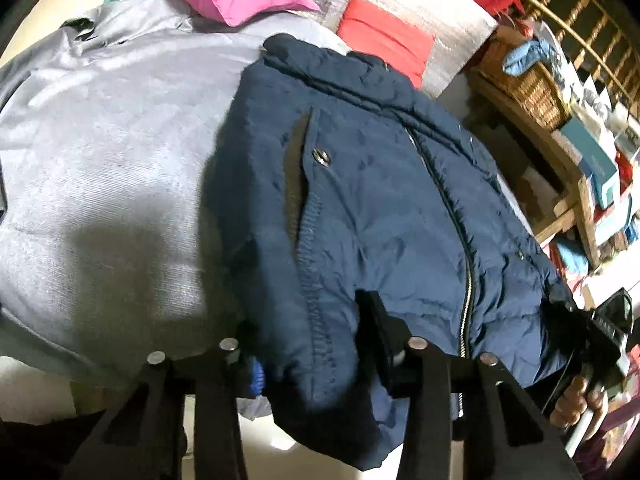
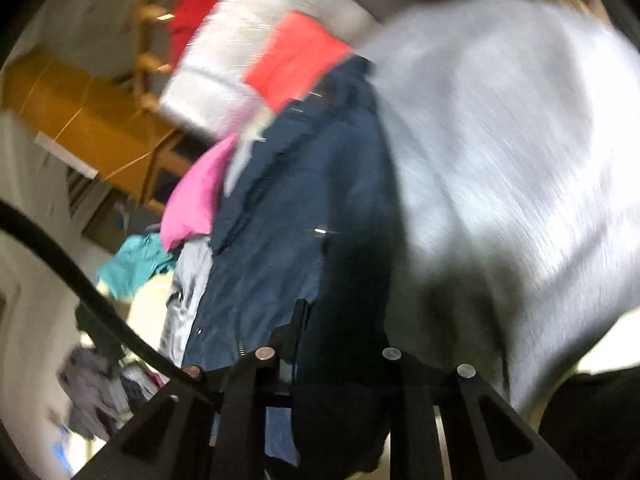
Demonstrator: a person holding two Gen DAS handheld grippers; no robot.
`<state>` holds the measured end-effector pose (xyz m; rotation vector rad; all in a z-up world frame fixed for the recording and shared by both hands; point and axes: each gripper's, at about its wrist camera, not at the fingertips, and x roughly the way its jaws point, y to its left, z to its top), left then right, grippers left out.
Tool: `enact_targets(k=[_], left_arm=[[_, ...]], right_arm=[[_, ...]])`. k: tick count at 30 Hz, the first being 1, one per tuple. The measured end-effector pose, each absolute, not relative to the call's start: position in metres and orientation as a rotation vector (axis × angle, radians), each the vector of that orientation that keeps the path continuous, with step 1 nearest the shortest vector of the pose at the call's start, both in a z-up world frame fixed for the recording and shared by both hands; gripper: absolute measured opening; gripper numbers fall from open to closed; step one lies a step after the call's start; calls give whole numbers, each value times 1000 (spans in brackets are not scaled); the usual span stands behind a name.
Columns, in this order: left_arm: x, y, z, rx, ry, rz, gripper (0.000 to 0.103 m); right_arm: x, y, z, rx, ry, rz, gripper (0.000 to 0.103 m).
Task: Fold large clothes
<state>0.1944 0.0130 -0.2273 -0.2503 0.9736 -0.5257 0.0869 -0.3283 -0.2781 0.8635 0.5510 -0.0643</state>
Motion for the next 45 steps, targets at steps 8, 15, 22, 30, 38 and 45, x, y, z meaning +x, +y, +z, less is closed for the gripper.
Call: enact_targets(k=[8,15,22,30,38,45], left_arm=[[199,13,-233,-279,999,-535,42],[187,23,-210,-300,903,-576,24],[176,31,-183,-327,850,-607,23],[161,39,-157,-327,816,-627,23],[134,54,-137,-306,782,-659,22],[110,72,-117,-303,733,-688,22]], right_arm=[[98,-326,-284,841,602,-67,18],[89,-310,-262,726,536,-70,15],[73,-299,-239,649,493,-55,15],[43,-297,-224,634,475,-28,15],[14,-294,-209,632,484,22,15],[-5,-298,-189,625,450,65,15]])
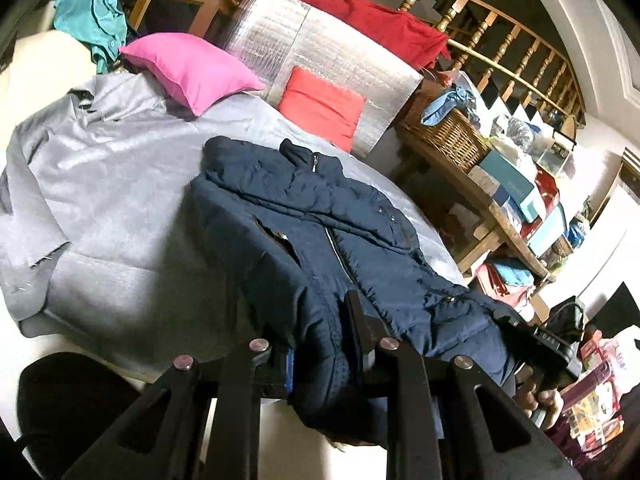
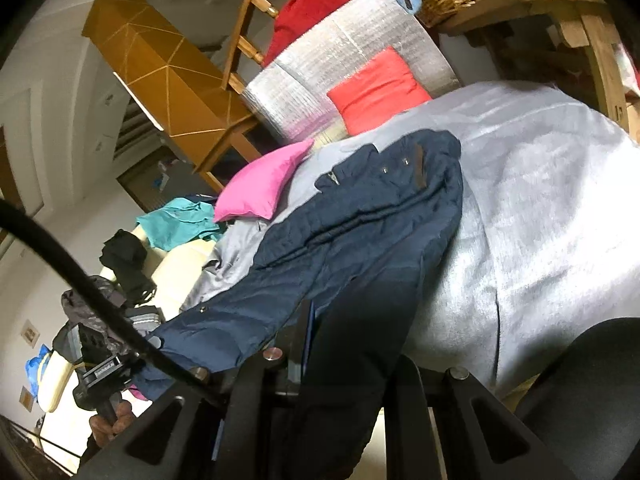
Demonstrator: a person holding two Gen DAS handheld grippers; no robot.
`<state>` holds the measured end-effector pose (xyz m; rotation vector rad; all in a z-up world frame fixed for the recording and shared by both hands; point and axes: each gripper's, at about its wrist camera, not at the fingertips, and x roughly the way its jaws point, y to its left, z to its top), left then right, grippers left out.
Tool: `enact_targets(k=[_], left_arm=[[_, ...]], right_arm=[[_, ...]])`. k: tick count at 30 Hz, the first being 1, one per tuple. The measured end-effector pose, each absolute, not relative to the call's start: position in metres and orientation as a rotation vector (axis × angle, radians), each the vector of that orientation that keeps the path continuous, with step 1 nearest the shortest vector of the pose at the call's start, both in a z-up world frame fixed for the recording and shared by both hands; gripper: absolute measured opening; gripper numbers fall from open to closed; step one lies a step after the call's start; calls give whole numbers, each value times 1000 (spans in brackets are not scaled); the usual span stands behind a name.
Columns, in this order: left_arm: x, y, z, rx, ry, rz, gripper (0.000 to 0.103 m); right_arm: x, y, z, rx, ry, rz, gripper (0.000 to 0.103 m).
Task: Fold large clothes
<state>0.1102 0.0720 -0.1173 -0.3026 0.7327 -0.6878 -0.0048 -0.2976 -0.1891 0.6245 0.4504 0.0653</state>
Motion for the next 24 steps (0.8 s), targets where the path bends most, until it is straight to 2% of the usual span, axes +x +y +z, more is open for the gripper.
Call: enact_targets(k=[9,24], left_arm=[[104,47,-111,-124,746,-615,22],[105,3,-75,116,650,-487,21]], right_arm=[[-4,-299,-193,626,460,70,15],[15,-309,-179,617,416,73,15]])
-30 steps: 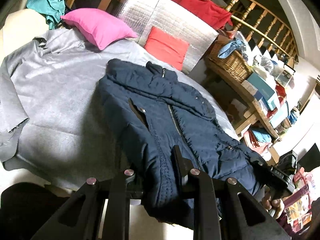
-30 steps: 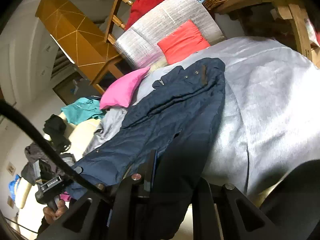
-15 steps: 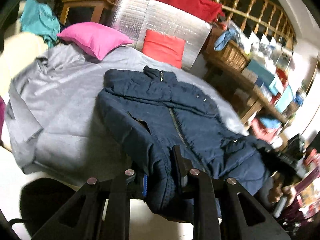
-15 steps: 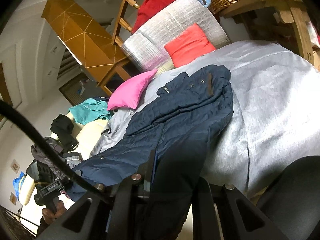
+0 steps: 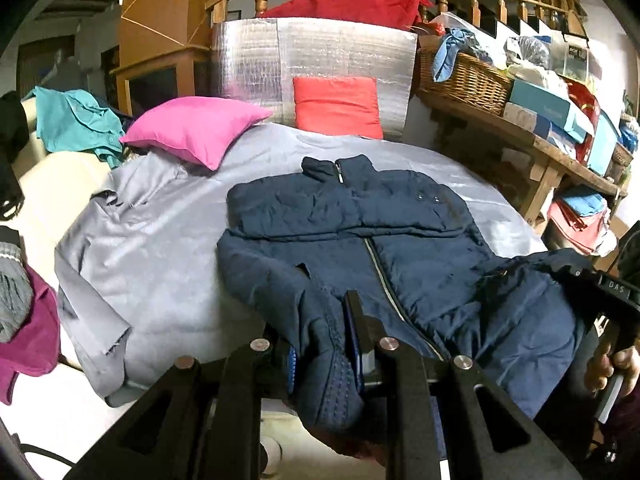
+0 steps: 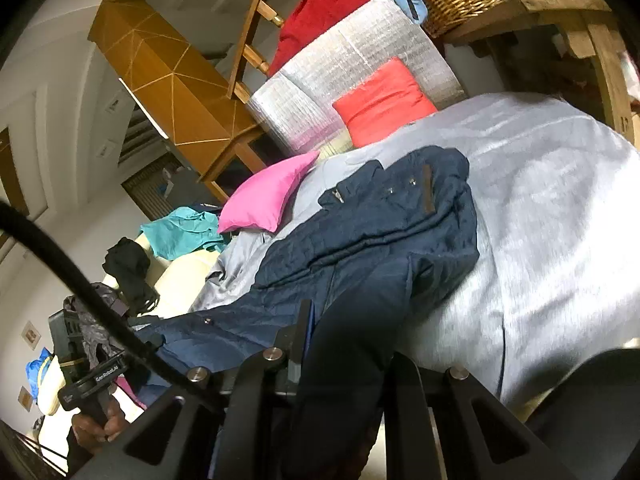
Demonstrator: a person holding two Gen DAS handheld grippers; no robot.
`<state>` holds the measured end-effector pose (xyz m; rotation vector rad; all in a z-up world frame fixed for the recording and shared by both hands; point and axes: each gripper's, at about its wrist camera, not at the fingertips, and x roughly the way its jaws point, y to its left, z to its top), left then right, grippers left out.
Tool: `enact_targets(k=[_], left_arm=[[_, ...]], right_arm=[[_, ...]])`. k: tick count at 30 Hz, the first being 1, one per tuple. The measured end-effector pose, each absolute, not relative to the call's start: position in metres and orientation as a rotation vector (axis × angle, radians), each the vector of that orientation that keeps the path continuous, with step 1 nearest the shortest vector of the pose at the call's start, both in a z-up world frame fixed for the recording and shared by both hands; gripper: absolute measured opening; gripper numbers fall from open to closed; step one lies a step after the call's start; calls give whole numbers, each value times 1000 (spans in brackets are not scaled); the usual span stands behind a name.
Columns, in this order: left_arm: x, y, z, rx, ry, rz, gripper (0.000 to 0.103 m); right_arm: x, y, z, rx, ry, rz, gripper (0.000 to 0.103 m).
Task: Fold large clothes
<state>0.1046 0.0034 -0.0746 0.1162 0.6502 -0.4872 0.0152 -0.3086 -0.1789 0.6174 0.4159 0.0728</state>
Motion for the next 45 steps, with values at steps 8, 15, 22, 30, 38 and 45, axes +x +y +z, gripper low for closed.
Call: enact_targets(k=[8,15,22,30,38,45], left_arm=[[113,-7,-61,139,621,-455,21],[129,-17,-50,143,588,-434,21],[170,-24,-44,89,569,-395,21],[242,-33,-55,-40,580,-340,21],[307,-53,-83,-120,633,-293,21],[367,-60,-106,-178,686,-218,21]], right_arm=[[34,-314,-159,571,375,71,14],[64,-326,-142,548,326,56,14],[105,-339,-127,544,284,39,14],[172,-357,-126,583,265,6,14],[246,-375,-156,631,315,-40,14],[288,-406,-172,729,353,-107,15]])
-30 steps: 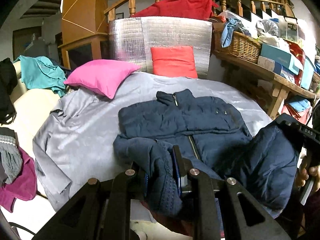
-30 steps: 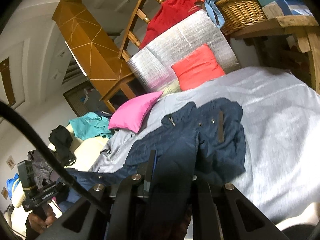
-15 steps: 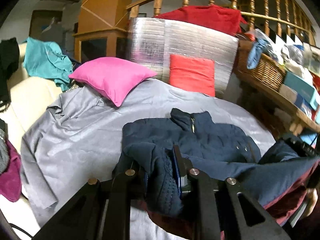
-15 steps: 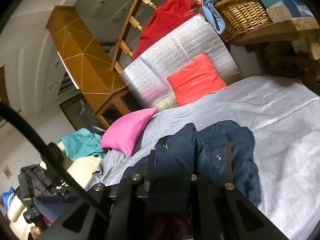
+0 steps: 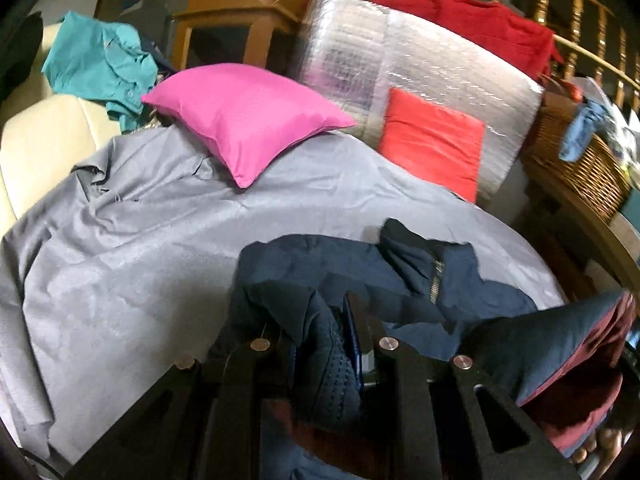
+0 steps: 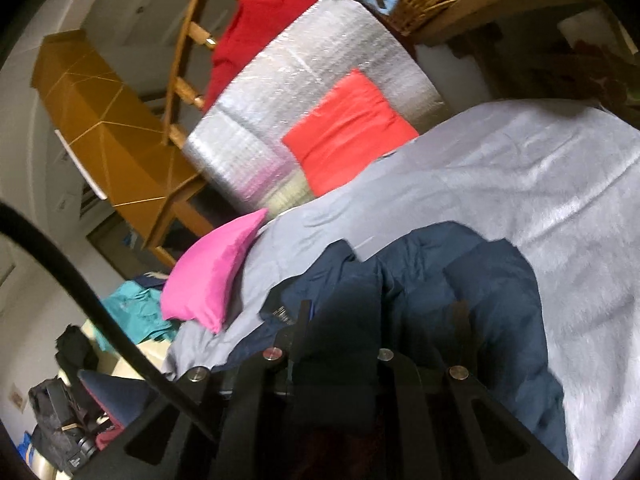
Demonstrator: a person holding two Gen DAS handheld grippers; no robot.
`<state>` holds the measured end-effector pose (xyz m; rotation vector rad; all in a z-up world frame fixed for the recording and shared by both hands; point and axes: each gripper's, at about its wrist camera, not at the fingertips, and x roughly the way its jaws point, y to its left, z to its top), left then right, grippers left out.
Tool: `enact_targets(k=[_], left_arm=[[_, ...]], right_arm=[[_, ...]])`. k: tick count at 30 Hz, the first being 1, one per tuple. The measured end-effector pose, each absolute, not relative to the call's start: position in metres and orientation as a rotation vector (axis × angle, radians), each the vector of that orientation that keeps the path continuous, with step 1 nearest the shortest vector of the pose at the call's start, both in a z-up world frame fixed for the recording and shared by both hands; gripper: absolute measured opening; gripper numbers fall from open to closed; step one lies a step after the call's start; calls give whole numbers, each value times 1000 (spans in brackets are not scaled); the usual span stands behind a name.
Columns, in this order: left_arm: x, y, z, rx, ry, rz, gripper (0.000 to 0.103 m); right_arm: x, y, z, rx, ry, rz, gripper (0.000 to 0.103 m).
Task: Fold large clothes
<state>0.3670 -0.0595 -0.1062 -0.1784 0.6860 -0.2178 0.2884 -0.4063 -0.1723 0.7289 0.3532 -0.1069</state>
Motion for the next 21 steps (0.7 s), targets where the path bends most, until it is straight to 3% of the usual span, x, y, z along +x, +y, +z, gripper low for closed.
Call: enact_targets(k=[21], left_arm=[[498,-99,-143,-183,757,-228,22]], right_arm=[[388,-476,-206,826,386,-232,15]])
